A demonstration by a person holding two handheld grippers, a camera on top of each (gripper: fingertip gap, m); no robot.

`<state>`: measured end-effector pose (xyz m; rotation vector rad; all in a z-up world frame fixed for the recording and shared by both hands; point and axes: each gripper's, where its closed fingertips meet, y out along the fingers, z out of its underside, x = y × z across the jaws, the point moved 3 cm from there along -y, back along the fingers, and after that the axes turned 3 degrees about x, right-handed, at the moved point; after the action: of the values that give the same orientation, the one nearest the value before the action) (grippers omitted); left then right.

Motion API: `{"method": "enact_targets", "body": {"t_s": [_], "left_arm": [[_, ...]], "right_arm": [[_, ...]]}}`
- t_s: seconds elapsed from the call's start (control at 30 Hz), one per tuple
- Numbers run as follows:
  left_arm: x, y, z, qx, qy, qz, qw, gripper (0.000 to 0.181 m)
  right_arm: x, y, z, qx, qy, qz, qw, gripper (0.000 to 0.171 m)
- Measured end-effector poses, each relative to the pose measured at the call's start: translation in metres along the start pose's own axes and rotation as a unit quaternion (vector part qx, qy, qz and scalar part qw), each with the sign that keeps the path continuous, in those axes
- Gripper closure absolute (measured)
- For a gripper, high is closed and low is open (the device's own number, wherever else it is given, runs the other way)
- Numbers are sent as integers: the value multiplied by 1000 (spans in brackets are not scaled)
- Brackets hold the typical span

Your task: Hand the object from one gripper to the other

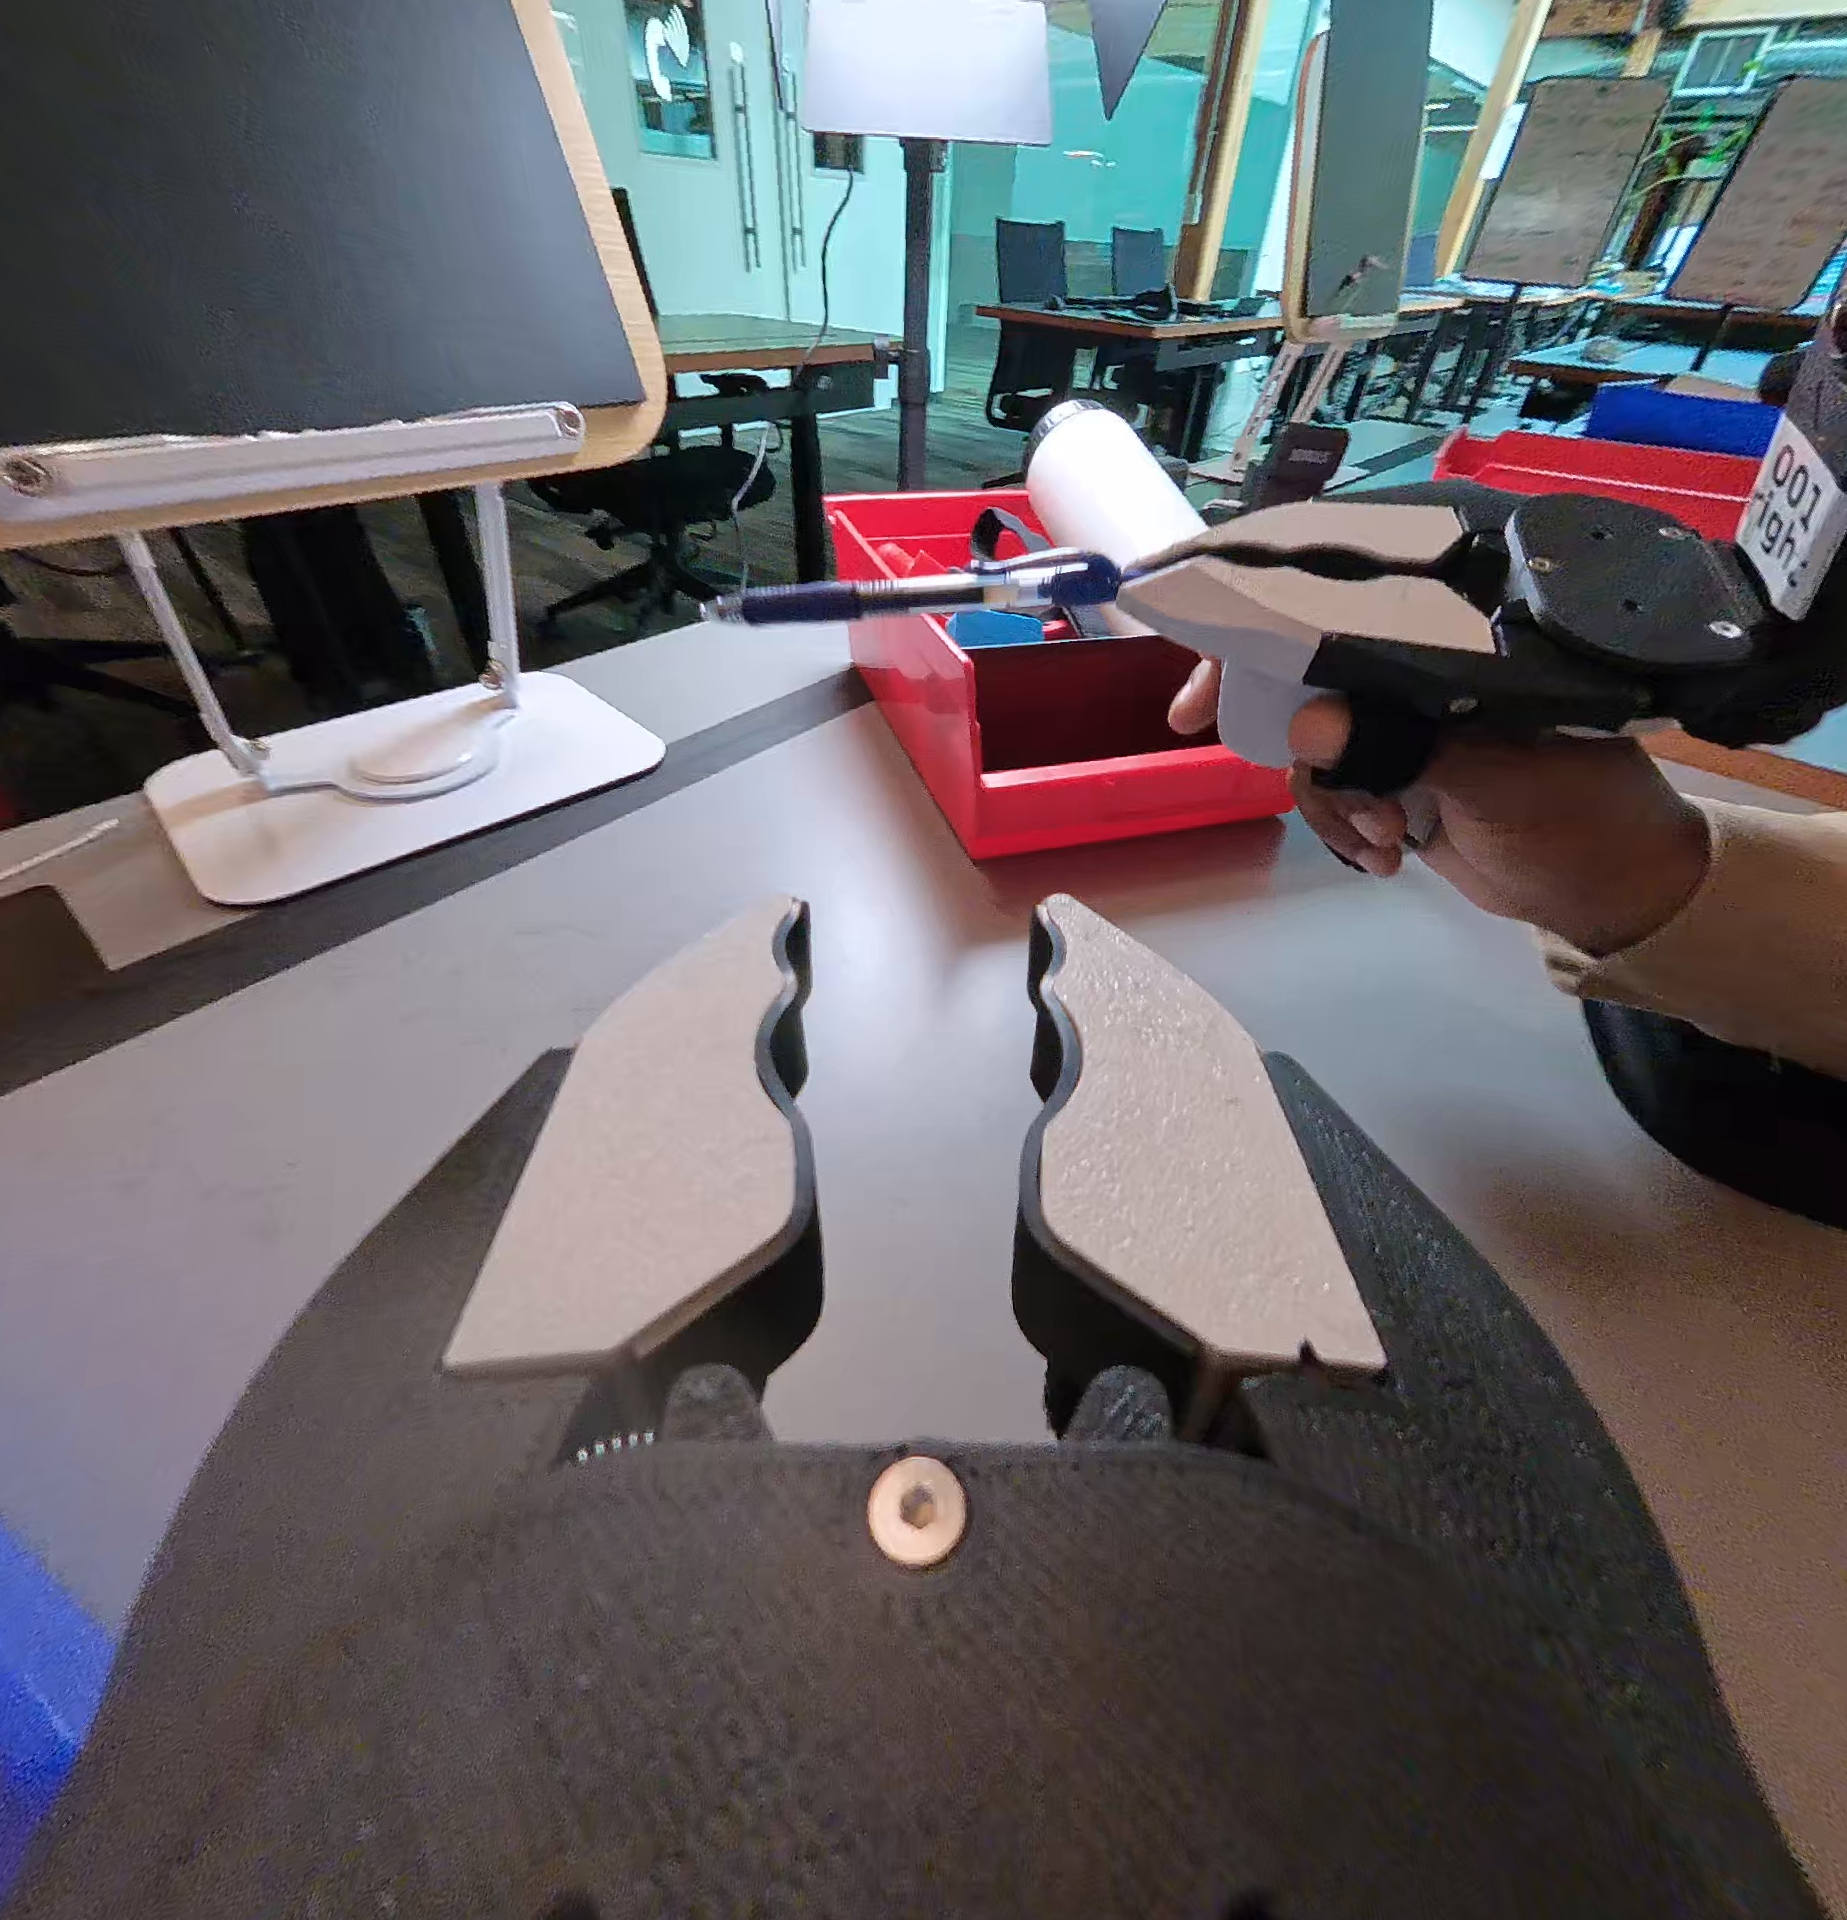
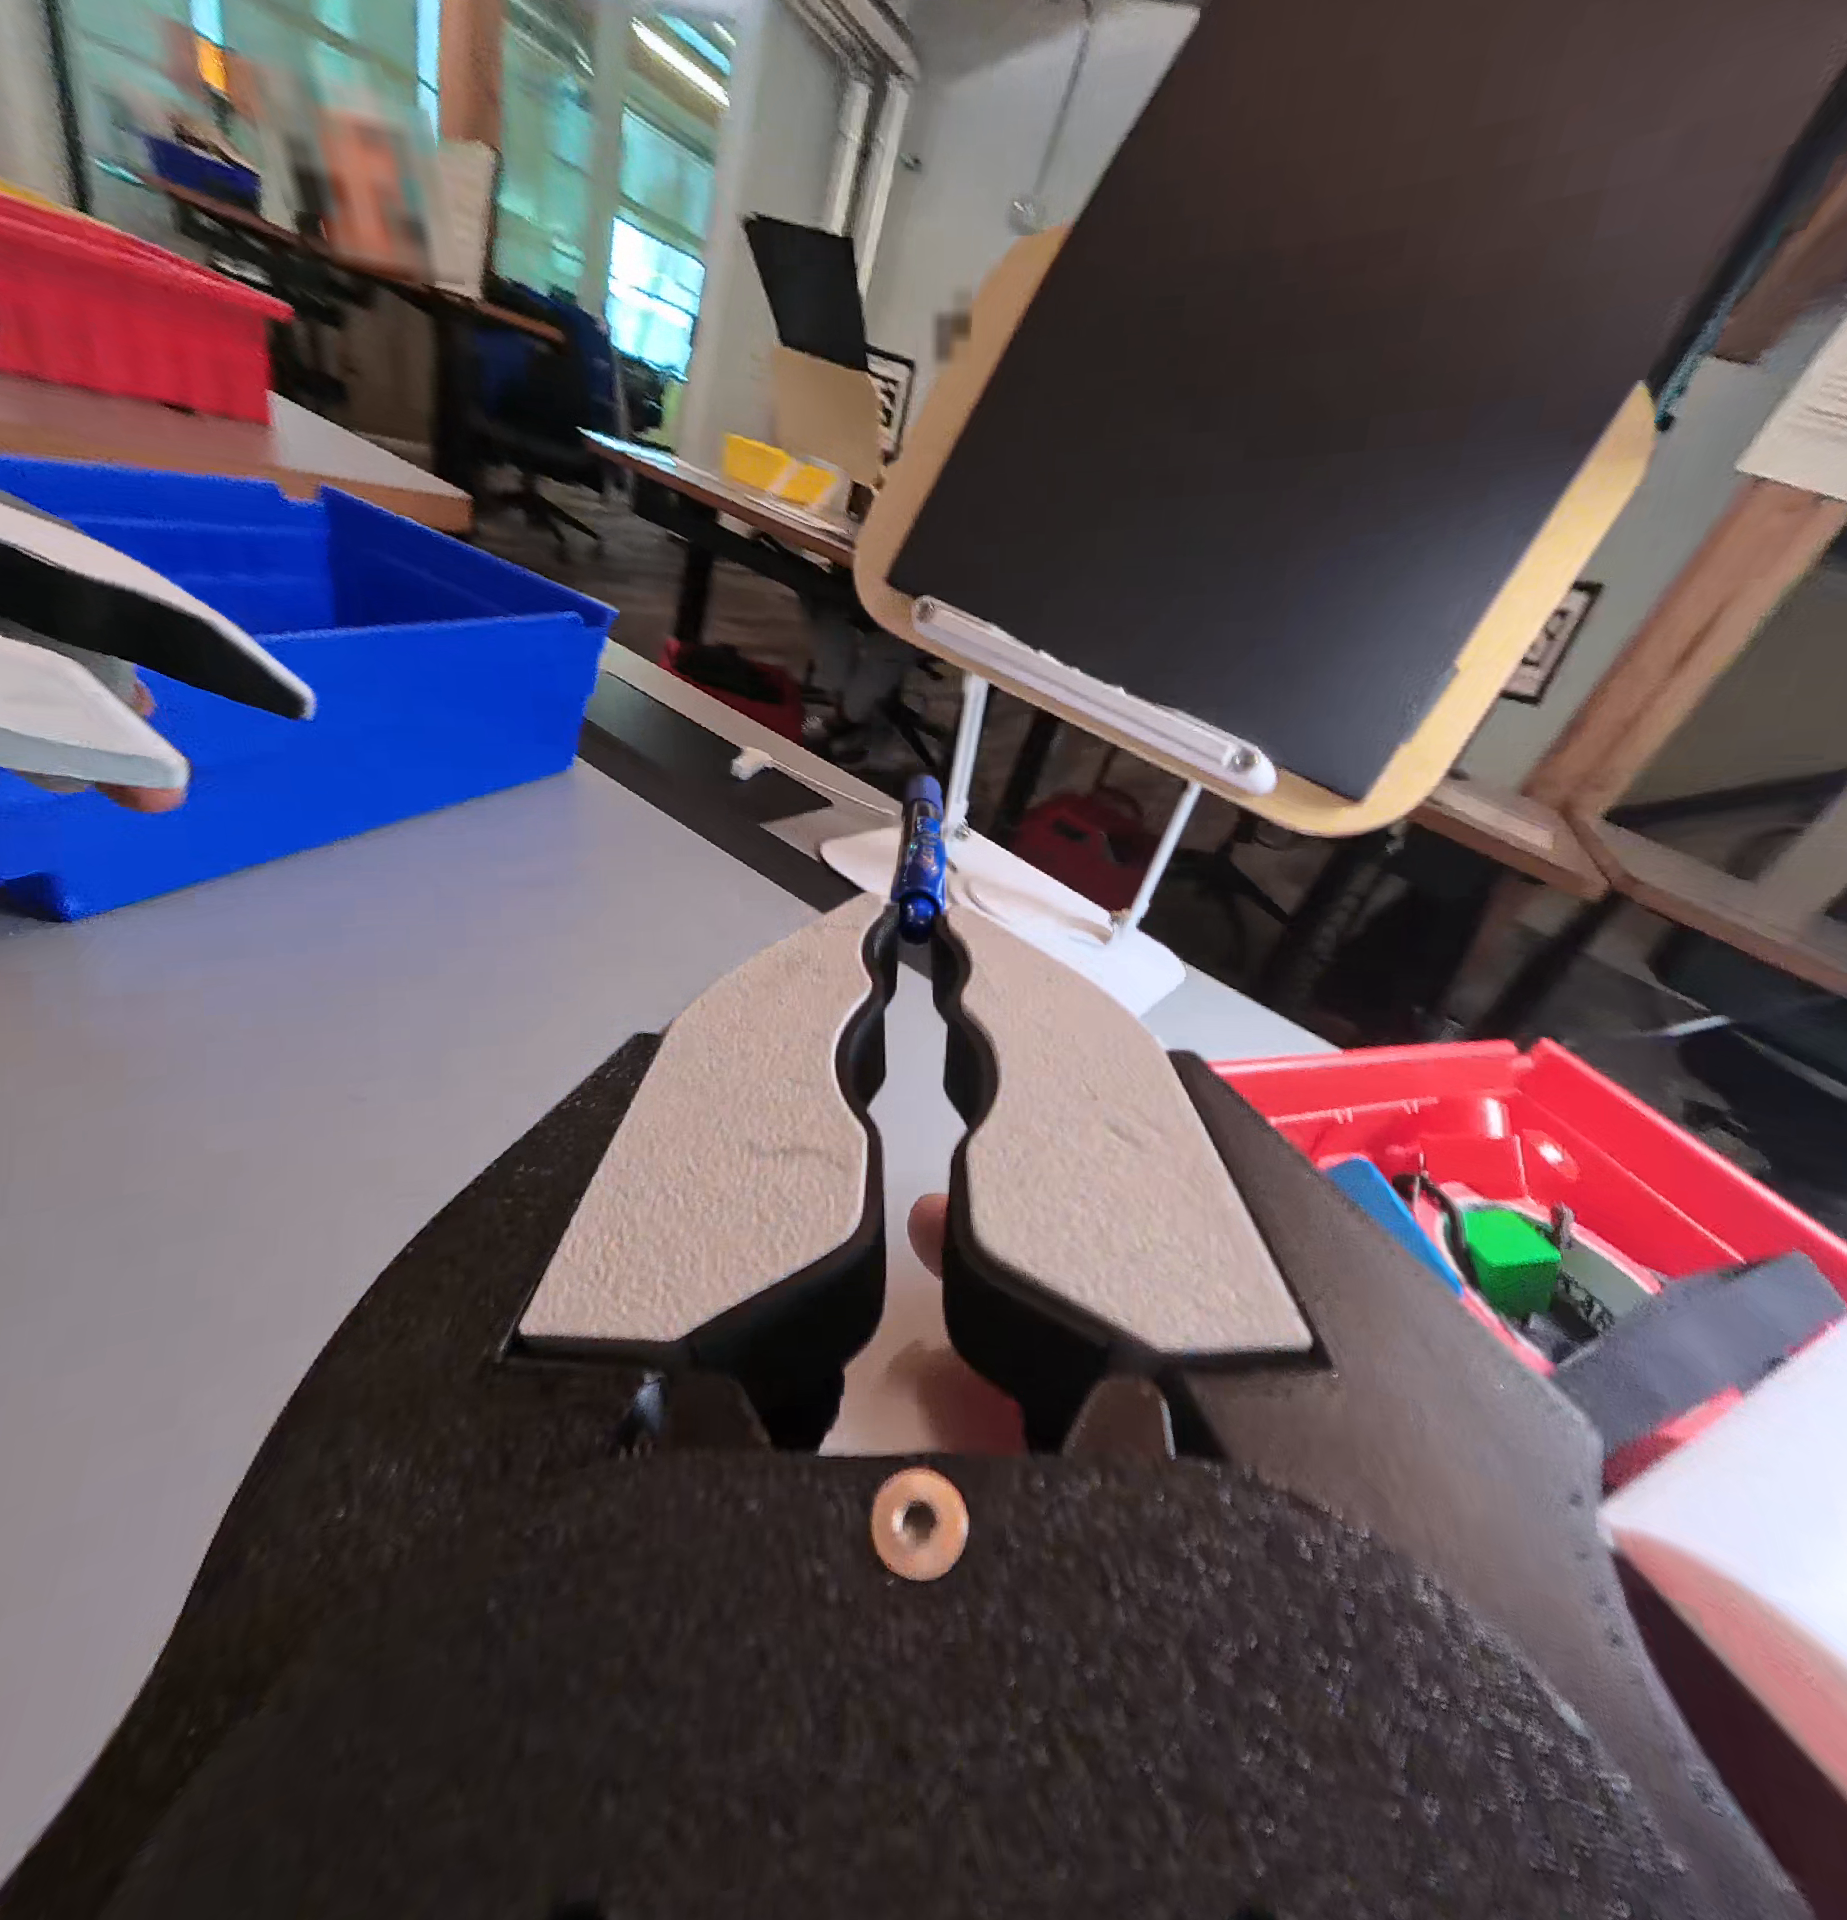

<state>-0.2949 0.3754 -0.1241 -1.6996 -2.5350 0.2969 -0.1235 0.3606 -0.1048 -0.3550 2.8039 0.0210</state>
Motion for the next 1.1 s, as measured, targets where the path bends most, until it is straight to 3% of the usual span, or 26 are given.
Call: {"method": "enact_targets", "body": {"t_s": [0.13, 0.27, 0.4, 0.5, 0.7, 0.8, 0.87, 0.93, 1.1], "left_arm": [[0, 1, 2, 2, 10, -12, 1000, 142], [3, 0, 2, 2, 17, -8, 1000, 143], [-4, -6, -8, 0, 105, 37, 994, 147], [-18, -11, -4, 40, 174, 93, 979, 149], [-72, -17, 39, 165, 163, 296, 927, 145], [-86, -21, 48, 180, 169, 341, 907, 167], [-85, -17, 37, 146, 149, 322, 924, 169], [-79, -15, 19, 102, 84, 316, 939, 171], [-74, -12, 11, 70, 19, 319, 945, 171]], "right_arm": [[17, 6, 6, 20, 11, 13, 1000, 166], [26, 5, -3, 12, 50, -33, 998, 166], [47, -8, -18, 14, 119, -244, 962, 166], [66, -26, -9, 98, 109, -383, 912, 166], [112, -53, -12, 106, 83, -520, 844, 166], [123, -58, -21, 88, 96, -539, 832, 166], [117, -52, -33, 42, 121, -513, 849, 166], [101, -44, -46, -19, 178, -466, 866, 146], [104, -36, -42, -20, 218, -459, 861, 134]]}}
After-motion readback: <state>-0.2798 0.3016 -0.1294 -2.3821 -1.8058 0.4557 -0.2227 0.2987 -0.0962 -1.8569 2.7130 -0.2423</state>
